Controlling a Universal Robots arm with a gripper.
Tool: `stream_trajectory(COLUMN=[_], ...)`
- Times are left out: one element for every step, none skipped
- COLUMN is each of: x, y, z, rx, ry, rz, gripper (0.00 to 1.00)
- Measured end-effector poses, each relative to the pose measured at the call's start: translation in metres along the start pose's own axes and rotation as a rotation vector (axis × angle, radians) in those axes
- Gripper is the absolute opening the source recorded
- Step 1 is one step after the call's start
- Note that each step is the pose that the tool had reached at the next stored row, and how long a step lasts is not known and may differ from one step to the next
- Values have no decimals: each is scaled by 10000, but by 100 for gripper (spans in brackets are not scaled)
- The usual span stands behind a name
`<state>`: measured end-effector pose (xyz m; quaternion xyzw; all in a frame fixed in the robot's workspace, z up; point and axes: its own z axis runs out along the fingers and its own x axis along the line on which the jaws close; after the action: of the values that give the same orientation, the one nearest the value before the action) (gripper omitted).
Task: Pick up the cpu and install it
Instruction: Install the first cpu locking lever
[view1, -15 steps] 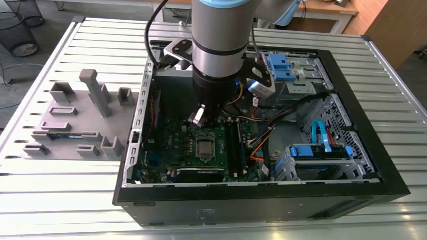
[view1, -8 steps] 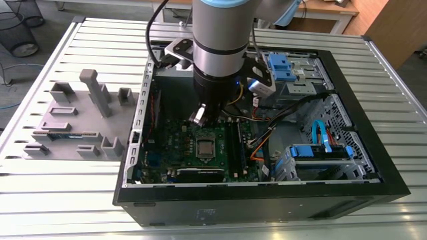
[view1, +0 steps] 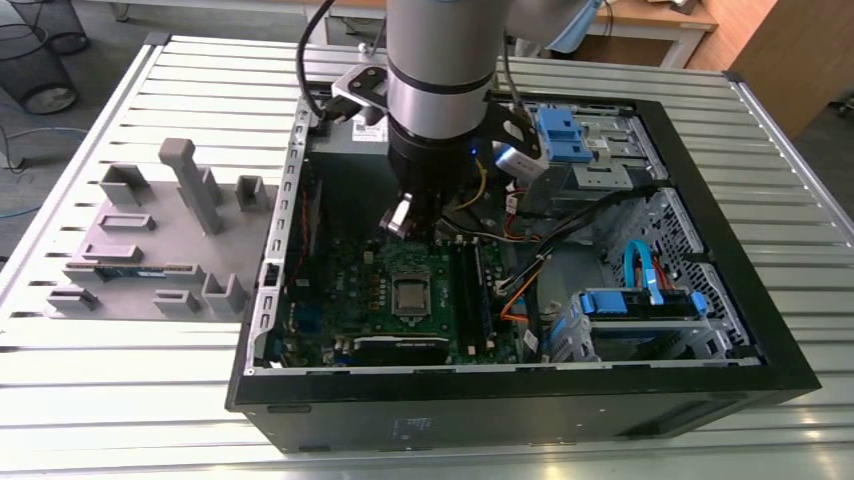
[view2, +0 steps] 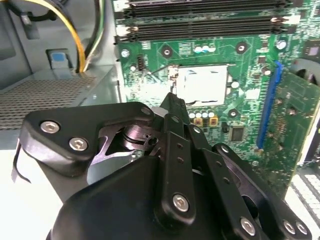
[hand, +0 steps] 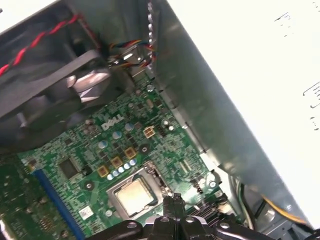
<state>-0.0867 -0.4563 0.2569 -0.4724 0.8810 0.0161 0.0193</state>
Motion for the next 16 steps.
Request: stream_trajectory(x=[-11,-18,-24,-28,-33,-37,-40,-43,-46,-46,-47,-47,-48,-48,-50,-52], y=[-1,-6,-13,-20,-27,-32,-37,-41,-45,-46,-45,-45,-46,-48,-50,-51], z=[1,2,2,1,2,2,3,3,2,0,-7,-11,-11,-12,-12,-12], rx=[-1,-2,-7,-24,-53,-80,-130,-198,-253,-268,-268,-269,-278,-304,-353,-413], ry=[-1,-3,-9,-35,-78,-120,-197,-299,-380,-399,-399,-403,-416,-456,-529,-619], rz=[-1,-2,-3,-6,-10,-14,-18,-21,-25,-24,-24,-23,-24,-25,-24,-24], gripper=[11,11,11,11,11,11,11,11,11,11,11,11,11,11,11,11])
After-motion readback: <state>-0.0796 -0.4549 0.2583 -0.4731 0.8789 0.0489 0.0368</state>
